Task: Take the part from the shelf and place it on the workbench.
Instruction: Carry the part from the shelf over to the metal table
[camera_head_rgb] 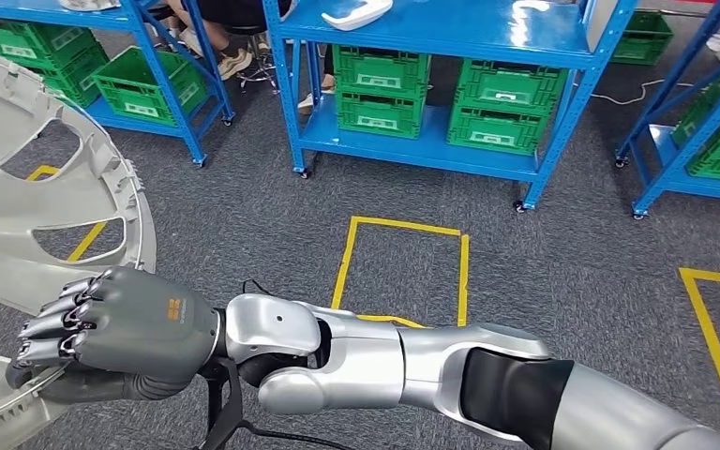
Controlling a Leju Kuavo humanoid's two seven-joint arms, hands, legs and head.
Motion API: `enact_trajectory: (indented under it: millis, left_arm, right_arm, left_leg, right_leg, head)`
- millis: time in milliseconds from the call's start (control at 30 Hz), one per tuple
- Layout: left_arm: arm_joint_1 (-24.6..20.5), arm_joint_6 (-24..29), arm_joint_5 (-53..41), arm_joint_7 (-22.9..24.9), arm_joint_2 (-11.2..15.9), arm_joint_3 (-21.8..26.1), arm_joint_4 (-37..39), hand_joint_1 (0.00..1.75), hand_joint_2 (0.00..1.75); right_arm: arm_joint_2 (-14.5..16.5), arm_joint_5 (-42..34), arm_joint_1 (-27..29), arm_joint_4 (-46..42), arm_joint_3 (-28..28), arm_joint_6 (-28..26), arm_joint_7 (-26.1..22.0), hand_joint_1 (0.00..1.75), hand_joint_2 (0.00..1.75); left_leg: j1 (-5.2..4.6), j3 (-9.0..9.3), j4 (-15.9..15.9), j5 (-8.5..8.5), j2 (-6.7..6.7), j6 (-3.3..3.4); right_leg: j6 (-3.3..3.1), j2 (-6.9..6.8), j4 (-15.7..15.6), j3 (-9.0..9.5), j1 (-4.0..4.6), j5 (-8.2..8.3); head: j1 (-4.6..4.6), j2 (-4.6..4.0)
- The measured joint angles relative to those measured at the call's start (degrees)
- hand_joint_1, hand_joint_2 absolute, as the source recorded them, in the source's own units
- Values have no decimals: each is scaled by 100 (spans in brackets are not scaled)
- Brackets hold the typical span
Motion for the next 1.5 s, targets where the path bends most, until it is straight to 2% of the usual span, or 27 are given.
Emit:
enact_trajectory:
  millis: [100, 133, 200, 233, 300, 367, 433, 467, 500, 567, 600, 667, 733, 800, 867, 933, 967, 1033, 1067, 1133, 1167, 1233, 1267, 1333, 1367, 1433, 1500]
  left_arm:
    - [-14, 1, -2, -8, -1, 0, -6, 0, 175]
    - [-19, 2, -3, -10, -3, 0, -8, 0, 175]
    - [-8, 2, -3, -10, -6, 1, -8, 0, 175]
    - [2, 2, -3, -9, -7, 2, -6, 0, 175]
    - [11, 3, -3, -4, -3, 10, -6, 0, 175]
    - [3, 4, -4, -7, 4, 23, -8, 0, 175]
    - [3, 4, -9, -12, 7, 33, -8, 0, 175]
    - [11, 4, -11, -10, 7, 36, -8, 0, 175]
    - [18, 4, -15, -7, 7, 37, -7, 0, 175]
    - [20, 4, -21, 0, 4, 38, -7, 0, 175]
    - [14, 4, -25, 2, 3, 38, -8, 0, 175]
    - [10, 4, -31, 1, 3, 41, -9, 0, 175]
    - [30, 5, -30, -7, 7, 50, -7, 0, 175]
    - [42, 10, -28, -14, 10, 71, -3, 0, 175]
    - [34, 25, -17, -31, 5, 86, -2, 0, 175]
    - [40, 46, -3, -54, -1, 91, -1, 0, 175]
    - [55, 60, 1, -61, -2, 95, 0, 0, 175]
    - [88, 87, 1, -63, -1, 103, 1, 0, 175]
    - [95, 94, -4, -61, -8, 107, 1, 0, 175]
    - [93, 96, -40, -41, -25, 114, 0, 0, 175]
    - [93, 94, -67, -26, -36, 116, 1, 0, 175]
    - [117, 83, -119, 16, -44, 119, 5, 0, 175]
    - [131, 74, -139, 35, -48, 120, 7, 0, 175]
    - [133, 58, -164, 66, -49, 123, 8, 0, 175]
    - [119, 54, -168, 75, -48, 127, 8, 0, 175]
    - [83, 58, -140, 79, -50, 140, 7, 0, 175]
    - [64, 103, -73, 51, -57, 167, 7, 0, 175]
  right_arm:
    - [-5, 8, -3, -1, 4, -33, 13, 175, 175]
    - [-5, 13, -2, -2, 6, -41, 12, 175, 175]
    - [-4, 17, -3, -4, 17, -52, 13, 175, 175]
    - [-4, 17, -3, -5, 25, -53, 16, 175, 175]
    - [-6, 22, -5, -10, 33, -59, 26, 175, 175]
    - [-18, 29, 3, -13, 39, -66, 34, 175, 175]
    - [-33, 34, 21, -13, 48, -68, 38, 175, 175]
    - [-38, 34, 29, -13, 51, -68, 40, 175, 175]
    - [-42, 36, 32, -13, 53, -68, 44, 175, 175]
    - [-44, 41, 30, -14, 55, -70, 51, 175, 175]
    - [-44, 45, 28, -15, 55, -72, 50, 175, 175]
    - [-43, 50, 24, -17, 55, -77, 51, 175, 175]
    - [-42, 48, 17, -19, 55, -79, 61, 175, 175]
    - [-39, 43, 7, -21, 55, -85, 63, 175, 175]
    - [-37, 33, 0, -24, 56, -92, 42, 175, 175]
    - [-40, 15, 2, -24, 69, -95, 19, 175, 175]
    - [-43, 7, 8, -24, 81, -97, 12, 175, 175]
    - [-50, -8, 32, -26, 98, -111, -3, 175, 175]
    - [-52, -11, 49, -30, 101, -128, -12, 175, 175]
    - [-62, 25, 109, -54, 95, -174, -37, 175, 175]
    - [-68, 81, 169, -74, 85, -192, -59, 175, 175]
    - [-80, 249, 346, -122, 47, -201, -120, 175, 175]
    - [-86, 331, 443, -140, 21, -199, -156, 175, 175]
    - [-106, 446, 611, -156, -40, -201, -243, 175, 175]
    - [-119, 485, 678, -152, -68, -202, -286, 175, 175]
    - [-135, 537, 771, -137, -104, -189, -363, 175, 175]
    - [-121, 575, 805, -132, -111, -139, -402, 175, 175]
  left_leg:
    - [-32, 562, -994, 283, 302, 75]
    - [-47, 603, -1090, 281, 347, 114]
    - [-53, 580, -1088, 297, 252, 191]
    - [-43, 572, -1097, 310, 187, 222]
    - [-19, 561, -1116, 343, 68, 290]
    - [-12, 535, -1118, 365, -60, 332]
    - [-15, 512, -1109, 376, -220, 342]
    - [-13, 505, -1103, 381, -305, 339]
    - [-11, 502, -1095, 387, -392, 331]
    - [-7, 489, -1080, 403, -554, 296]
    - [-4, 472, -1076, 416, -633, 264]
    - [7, 435, -1092, 448, -754, 181]
    - [26, 400, -1116, 477, -791, 102]
    - [16, 285, -915, 342, -507, 58]
    - [7, 16, -308, -10, -161, 29]
    - [18, -238, 310, -268, -75, -6]
    - [21, -244, 384, -261, -59, -17]
    - [23, 69, -100, 5, 39, -27]
    - [13, 285, -485, 128, 179, -18]
    - [-7, 556, -982, 266, 364, 56]
    - [-19, 574, -1041, 264, 378, 103]
    - [-17, 559, -1042, 292, 229, 184]
    - [-10, 555, -1049, 304, 163, 217]
    - [5, 544, -1064, 334, 39, 284]
    - [2, 528, -1063, 344, -29, 308]
    - [-11, 497, -1061, 364, -187, 337]
    - [-22, 483, -1060, 383, -355, 336]
  right_leg:
    - [67, -187, 42, 0, 29, -41]
    - [93, -236, 48, 2, 43, -51]
    - [150, -330, 45, 17, 57, -63]
    - [188, -284, 70, 20, 44, -90]
    - [259, 8, 345, -90, 12, -286]
    - [293, 308, 1029, -412, -3, -646]
    - [293, 378, 1611, -702, -3, -828]
    - [285, 390, 1626, -718, -5, -761]
    - [270, 413, 1410, -618, -10, -594]
    - [231, 628, 636, -251, -29, -220]
    - [217, 734, 328, -110, -34, -110]
    - [190, 820, 106, -24, -16, -76]
    - [122, 682, 65, -14, -7, -34]
    - [32, 533, 2, 8, -21, 12]
    - [-18, 381, -20, 12, -6, 22]
    - [-32, 214, -16, 6, 12, 17]
    - [-32, 131, -13, 4, 16, 13]
    - [-11, -22, 6, 4, 15, -3]
    - [12, -87, 23, 2, 21, -18]
    - [76, -207, 64, -1, 55, -59]
    - [106, -264, 71, 3, 75, -71]
    - [169, -356, 71, 27, 79, -89]
    - [207, -289, 113, 25, 62, -132]
    - [271, 33, 480, -120, 20, -379]
    - [285, 219, 837, -286, 7, -566]
    - [282, 369, 1543, -644, 8, -835]
    - [244, 413, 1588, -693, 16, -712]
  head:
    - [3, 1]
    - [4, 1]
    - [8, 0]
    - [10, 0]
    - [24, 0]
    - [40, 0]
    - [43, 1]
    - [43, 1]
    - [44, 1]
    - [40, 0]
    - [46, 0]
    - [55, 0]
    - [63, 1]
    - [46, 1]
    - [28, 1]
    - [28, 1]
    - [27, 1]
    - [27, 0]
    - [25, 0]
    - [43, 0]
    - [53, 0]
    - [66, 0]
    - [65, 1]
    - [76, 1]
    - [83, 0]
    - [92, 0]
    - [93, 0]
